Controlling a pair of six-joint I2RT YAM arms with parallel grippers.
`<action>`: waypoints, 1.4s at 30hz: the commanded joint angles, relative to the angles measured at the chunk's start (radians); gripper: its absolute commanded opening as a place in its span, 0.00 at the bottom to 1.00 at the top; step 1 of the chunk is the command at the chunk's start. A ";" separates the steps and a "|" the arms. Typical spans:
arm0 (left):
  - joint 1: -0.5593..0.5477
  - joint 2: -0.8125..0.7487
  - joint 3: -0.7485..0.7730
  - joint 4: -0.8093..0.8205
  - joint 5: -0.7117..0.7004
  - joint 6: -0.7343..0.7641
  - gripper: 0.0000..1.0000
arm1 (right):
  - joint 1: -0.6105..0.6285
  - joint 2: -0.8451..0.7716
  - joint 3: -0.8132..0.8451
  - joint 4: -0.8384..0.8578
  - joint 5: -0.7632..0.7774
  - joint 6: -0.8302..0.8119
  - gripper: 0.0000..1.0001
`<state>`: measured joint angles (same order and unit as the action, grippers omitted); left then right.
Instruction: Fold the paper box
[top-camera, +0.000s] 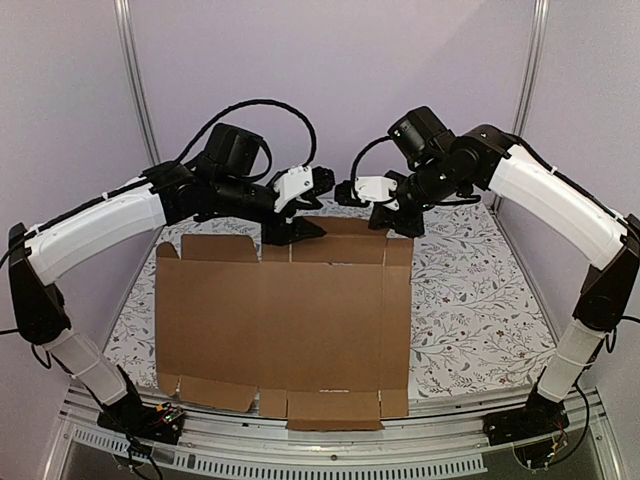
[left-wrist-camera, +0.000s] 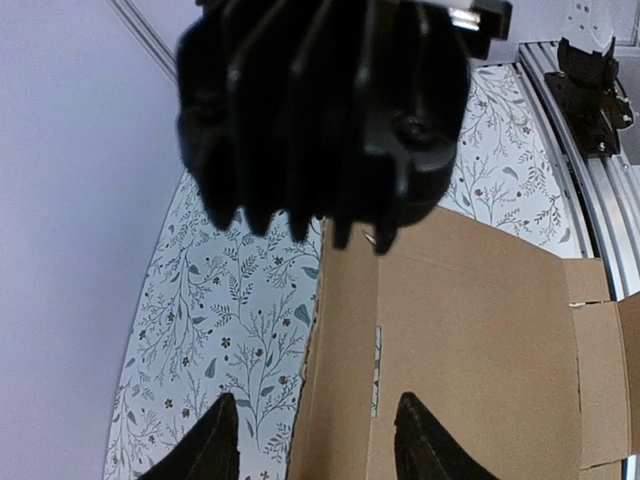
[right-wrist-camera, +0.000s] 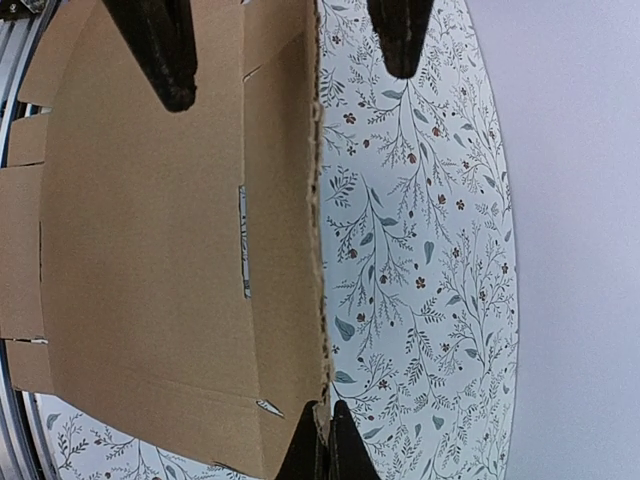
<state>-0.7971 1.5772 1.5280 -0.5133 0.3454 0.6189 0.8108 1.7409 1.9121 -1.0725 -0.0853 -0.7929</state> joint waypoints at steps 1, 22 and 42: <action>-0.022 0.026 0.040 -0.045 -0.015 0.026 0.46 | 0.007 0.005 0.027 0.027 -0.018 0.015 0.00; -0.057 0.099 0.106 -0.102 -0.143 0.089 0.00 | 0.020 -0.040 -0.016 0.068 -0.028 0.037 0.09; 0.020 -0.023 -0.027 0.182 -0.217 -0.037 0.00 | -0.184 -0.404 -0.521 0.498 -0.027 0.467 0.52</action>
<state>-0.8207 1.6276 1.5433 -0.4530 0.1219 0.6651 0.6758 1.3899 1.4982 -0.7052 -0.0631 -0.4801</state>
